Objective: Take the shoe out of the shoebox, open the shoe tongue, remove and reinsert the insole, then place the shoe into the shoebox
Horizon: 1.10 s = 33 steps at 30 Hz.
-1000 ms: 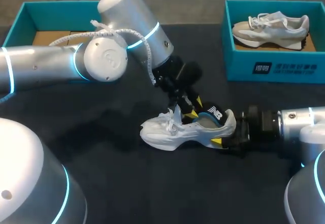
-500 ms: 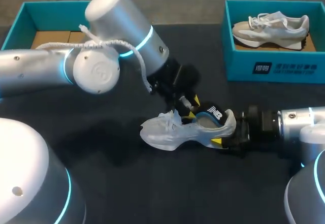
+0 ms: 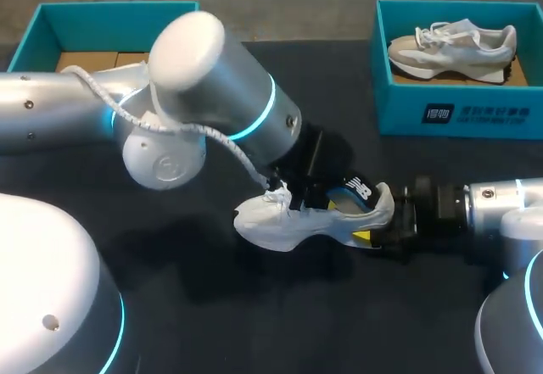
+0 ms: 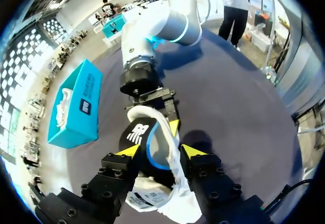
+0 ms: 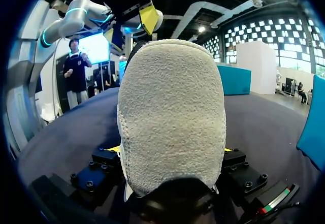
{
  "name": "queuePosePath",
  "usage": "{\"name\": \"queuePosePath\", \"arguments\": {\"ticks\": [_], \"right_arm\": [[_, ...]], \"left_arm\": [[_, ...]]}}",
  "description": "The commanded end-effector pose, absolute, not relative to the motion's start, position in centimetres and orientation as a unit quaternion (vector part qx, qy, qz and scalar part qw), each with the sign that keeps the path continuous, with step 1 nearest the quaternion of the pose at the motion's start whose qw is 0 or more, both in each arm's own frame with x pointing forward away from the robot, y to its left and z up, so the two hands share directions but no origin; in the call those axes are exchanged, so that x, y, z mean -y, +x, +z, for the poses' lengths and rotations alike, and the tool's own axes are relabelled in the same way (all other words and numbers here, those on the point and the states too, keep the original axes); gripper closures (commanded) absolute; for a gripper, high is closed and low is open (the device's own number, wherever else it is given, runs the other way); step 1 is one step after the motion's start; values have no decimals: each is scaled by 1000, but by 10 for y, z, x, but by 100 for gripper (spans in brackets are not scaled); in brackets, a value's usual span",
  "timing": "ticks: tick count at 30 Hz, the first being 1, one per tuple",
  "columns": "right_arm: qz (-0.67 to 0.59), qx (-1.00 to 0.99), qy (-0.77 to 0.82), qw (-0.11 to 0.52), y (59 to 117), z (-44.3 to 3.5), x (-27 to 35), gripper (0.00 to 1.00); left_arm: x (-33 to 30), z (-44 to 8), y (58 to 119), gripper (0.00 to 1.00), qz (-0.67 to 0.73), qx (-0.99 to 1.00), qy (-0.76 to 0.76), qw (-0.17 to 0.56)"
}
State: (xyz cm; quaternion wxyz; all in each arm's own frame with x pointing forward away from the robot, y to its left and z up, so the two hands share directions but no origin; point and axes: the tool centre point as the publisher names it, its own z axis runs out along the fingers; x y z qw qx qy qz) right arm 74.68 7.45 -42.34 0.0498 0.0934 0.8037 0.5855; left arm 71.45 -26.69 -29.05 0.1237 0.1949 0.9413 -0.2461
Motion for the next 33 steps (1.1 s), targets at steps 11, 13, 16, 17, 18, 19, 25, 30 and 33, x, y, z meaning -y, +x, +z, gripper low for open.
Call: {"name": "queuePosePath", "arguments": {"ticks": [11, 13, 16, 17, 18, 19, 25, 30, 33], "right_arm": [[585, -804, 94, 50, 747, -424, -76, 100], [585, -804, 94, 50, 747, -424, -76, 100], [585, -804, 94, 50, 747, -424, -76, 100], [585, -804, 94, 50, 747, -424, -76, 100], [585, -804, 94, 50, 747, -424, -76, 100], [585, -804, 94, 50, 747, -424, -76, 100], [585, -804, 94, 50, 747, -424, -76, 100], [585, -804, 94, 50, 747, -424, -76, 100], [585, -804, 94, 50, 747, -424, -76, 100]], "left_arm": [[293, -296, 709, 42, -147, -929, 214, 264], [295, -297, 708, 44, -134, -924, 220, 281], [296, -298, 708, 49, -123, -921, 224, 293], [297, -300, 710, 51, -115, -919, 225, 303], [297, -300, 710, 51, -109, -917, 226, 309], [297, -300, 710, 51, -109, -917, 226, 309], [299, -306, 716, 52, -84, -914, 224, 329], [301, -311, 718, 55, -75, -912, 220, 338], [302, -313, 721, 56, -71, -909, 217, 347]]}}
